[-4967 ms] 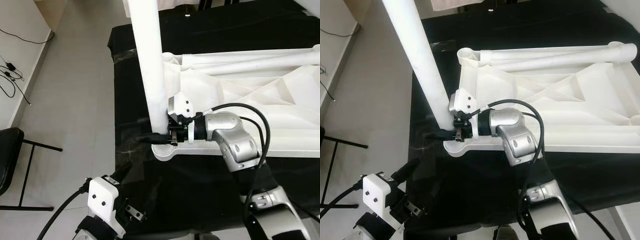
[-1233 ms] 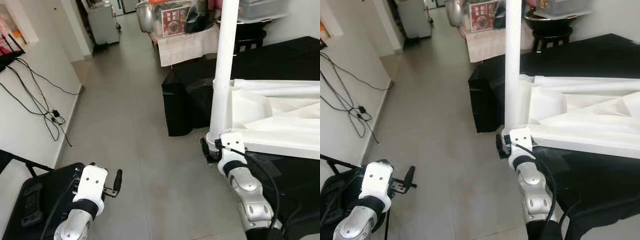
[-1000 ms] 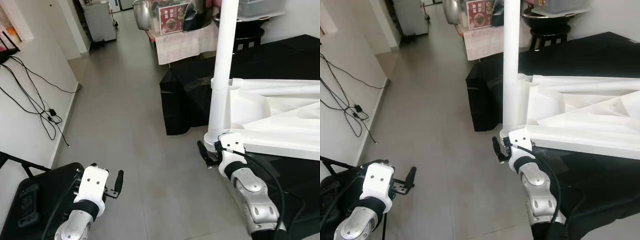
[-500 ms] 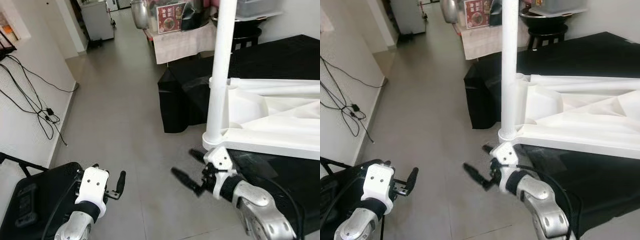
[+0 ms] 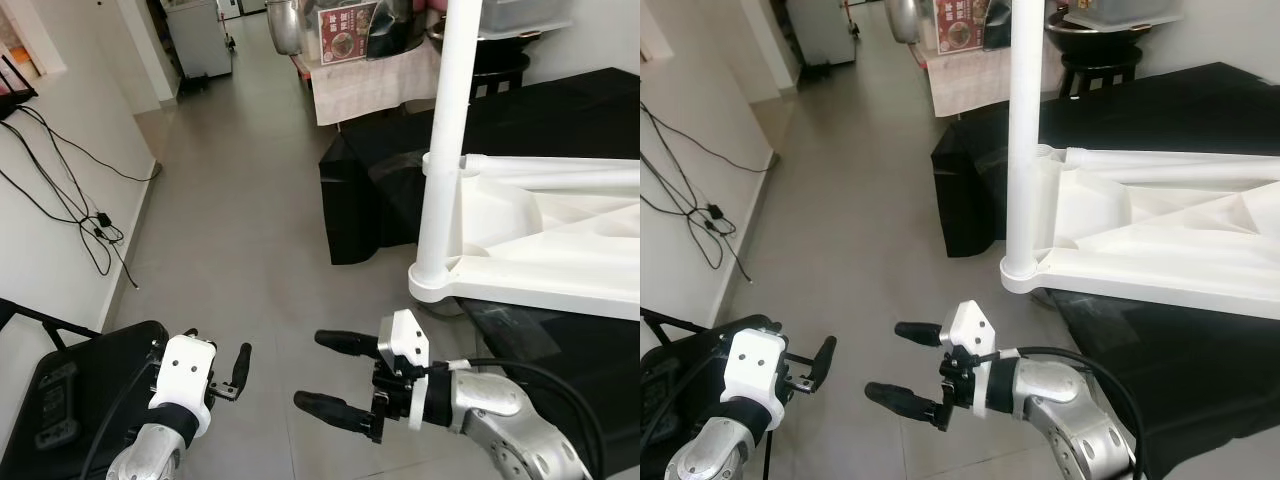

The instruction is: Building children table

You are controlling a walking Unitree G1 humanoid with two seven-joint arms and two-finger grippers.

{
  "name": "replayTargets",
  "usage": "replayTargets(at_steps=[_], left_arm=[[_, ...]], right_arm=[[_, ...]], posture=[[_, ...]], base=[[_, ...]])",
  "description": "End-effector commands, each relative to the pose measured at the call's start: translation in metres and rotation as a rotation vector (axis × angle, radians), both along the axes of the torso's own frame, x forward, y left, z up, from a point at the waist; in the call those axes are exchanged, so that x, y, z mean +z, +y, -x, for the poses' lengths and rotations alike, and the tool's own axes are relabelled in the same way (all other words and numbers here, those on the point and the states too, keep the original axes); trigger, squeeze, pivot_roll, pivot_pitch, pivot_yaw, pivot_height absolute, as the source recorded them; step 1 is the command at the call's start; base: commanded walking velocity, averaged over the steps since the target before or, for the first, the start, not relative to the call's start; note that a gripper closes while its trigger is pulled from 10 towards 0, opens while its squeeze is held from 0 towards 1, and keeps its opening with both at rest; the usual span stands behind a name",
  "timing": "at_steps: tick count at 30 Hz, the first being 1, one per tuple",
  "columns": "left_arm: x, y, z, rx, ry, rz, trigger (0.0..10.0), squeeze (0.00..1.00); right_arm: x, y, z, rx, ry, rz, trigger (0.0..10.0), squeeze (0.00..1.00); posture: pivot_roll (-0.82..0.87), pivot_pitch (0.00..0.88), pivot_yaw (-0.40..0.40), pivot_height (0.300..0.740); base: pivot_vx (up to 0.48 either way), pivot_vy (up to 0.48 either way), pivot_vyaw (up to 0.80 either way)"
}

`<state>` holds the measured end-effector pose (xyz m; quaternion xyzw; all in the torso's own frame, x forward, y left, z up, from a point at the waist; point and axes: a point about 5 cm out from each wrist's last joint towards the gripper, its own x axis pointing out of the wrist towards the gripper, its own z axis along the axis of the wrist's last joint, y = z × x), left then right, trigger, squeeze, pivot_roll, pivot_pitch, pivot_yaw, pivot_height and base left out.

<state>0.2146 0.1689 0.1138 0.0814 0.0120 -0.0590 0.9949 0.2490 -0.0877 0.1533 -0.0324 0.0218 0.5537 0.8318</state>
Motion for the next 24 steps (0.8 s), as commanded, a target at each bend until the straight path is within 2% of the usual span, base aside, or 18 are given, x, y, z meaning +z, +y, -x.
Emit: replayTargets(at_steps=[1, 4, 5, 6, 7, 8, 9, 11, 12, 13, 14, 16, 17, 19, 20, 21, 23, 24], left_arm=[[-0.002, 0.005, 0.003, 0.011, 0.017, -0.018, 10.0, 0.0], [-0.001, 0.005, 0.005, 0.016, 0.016, -0.021, 10.0, 0.0], [-0.001, 0.005, 0.005, 0.016, 0.016, -0.021, 10.0, 0.0], [-0.001, 0.005, 0.006, 0.02, 0.016, -0.019, 10.0, 0.0], [-0.001, 0.005, 0.006, 0.02, 0.016, -0.019, 10.0, 0.0], [-0.001, 0.005, 0.007, 0.022, 0.017, -0.017, 10.0, 0.0], [-0.001, 0.005, 0.007, 0.022, 0.017, -0.017, 10.0, 0.0], [-0.001, 0.004, 0.008, 0.02, 0.019, -0.012, 10.0, 0.0], [-0.001, 0.004, 0.008, 0.02, 0.019, -0.012, 10.0, 0.0], [-0.001, 0.004, 0.008, 0.017, 0.021, -0.011, 10.0, 0.0], [-0.001, 0.004, 0.008, 0.017, 0.021, -0.011, 10.0, 0.0], [-0.001, 0.003, 0.009, 0.011, 0.023, -0.008, 10.0, 0.0], [-0.001, 0.003, 0.009, 0.011, 0.023, -0.008, 10.0, 0.0], [-0.001, 0.003, 0.01, 0.01, 0.025, -0.007, 10.0, 0.0], [-0.001, 0.003, 0.01, 0.01, 0.025, -0.007, 10.0, 0.0], [-0.001, 0.003, 0.011, 0.008, 0.027, -0.006, 10.0, 0.0], [-0.001, 0.003, 0.011, 0.008, 0.027, -0.006, 10.0, 0.0], [-0.001, 0.003, 0.011, 0.008, 0.028, -0.006, 10.0, 0.0]], right_arm=[[-0.002, 0.012, -0.012, -0.087, -0.009, 0.026, 10.0, 0.0], [0.003, 0.017, -0.024, -0.191, 0.006, 0.012, 10.0, 0.0], [0.003, 0.017, -0.024, -0.191, 0.006, 0.012, 10.0, 0.0], [0.008, 0.017, -0.03, -0.255, 0.003, 0.001, 10.0, 0.0], [0.008, 0.017, -0.03, -0.255, 0.003, 0.001, 10.0, 0.0], [0.011, 0.017, -0.036, -0.324, 0.003, -0.004, 10.0, 0.0], [0.011, 0.017, -0.036, -0.324, 0.003, -0.004, 10.0, 0.0], [0.017, 0.015, -0.047, -0.467, -0.012, 0.001, 10.0, 0.0], [0.017, 0.015, -0.047, -0.467, -0.012, 0.001, 10.0, 0.0], [0.017, 0.013, -0.052, -0.545, -0.021, 0.014, 10.0, 0.0], [0.017, 0.013, -0.052, -0.545, -0.021, 0.014, 10.0, 0.0], [0.015, 0.006, -0.064, -0.715, -0.034, 0.06, 10.0, 0.0], [0.015, 0.006, -0.064, -0.715, -0.034, 0.06, 10.0, 0.0], [0.012, -0.001, -0.071, -0.828, -0.028, 0.08, 10.0, 0.0], [0.012, -0.001, -0.071, -0.828, -0.028, 0.08, 10.0, 0.0], [0.012, -0.014, -0.075, -0.924, -0.036, 0.096, 10.0, 0.0], [0.012, -0.014, -0.075, -0.924, -0.036, 0.096, 10.0, 0.0], [0.013, -0.021, -0.076, -0.969, -0.045, 0.104, 10.0, 0.0]], posture=[[-0.01, 0.071, 0.125, 0.74], [-0.01, 0.075, 0.121, 0.74], [-0.01, 0.075, 0.121, 0.74], [-0.01, 0.08, 0.121, 0.74], [-0.01, 0.08, 0.121, 0.74], [-0.01, 0.082, 0.122, 0.74], [-0.01, 0.082, 0.122, 0.74], [-0.01, 0.087, 0.124, 0.74], [-0.01, 0.087, 0.124, 0.74], [-0.01, 0.091, 0.125, 0.74], [-0.01, 0.091, 0.125, 0.74], [-0.01, 0.097, 0.125, 0.74], [-0.01, 0.097, 0.125, 0.74], [-0.01, 0.098, 0.127, 0.74], [-0.01, 0.098, 0.127, 0.74], [-0.01, 0.104, 0.128, 0.74], [-0.01, 0.104, 0.128, 0.74], [-0.01, 0.104, 0.128, 0.74]], base=[[0.0, 0.0, 0.0], [0.0, 0.0, 0.0], [0.0, 0.0, 0.0], [0.0, 0.0, 0.0], [0.0, 0.0, 0.0], [0.0, 0.0, 0.0], [0.0, 0.0, 0.0], [0.0, 0.0, 0.0], [0.0, 0.0, 0.0], [0.0, 0.0, 0.0], [0.0, 0.0, 0.0], [0.0, 0.0, 0.0], [0.0, 0.0, 0.0], [0.0, 0.0, 0.0], [0.0, 0.0, 0.0], [0.0, 0.0, 0.0], [0.0, 0.0, 0.0], [0.0, 0.0, 0.0]])
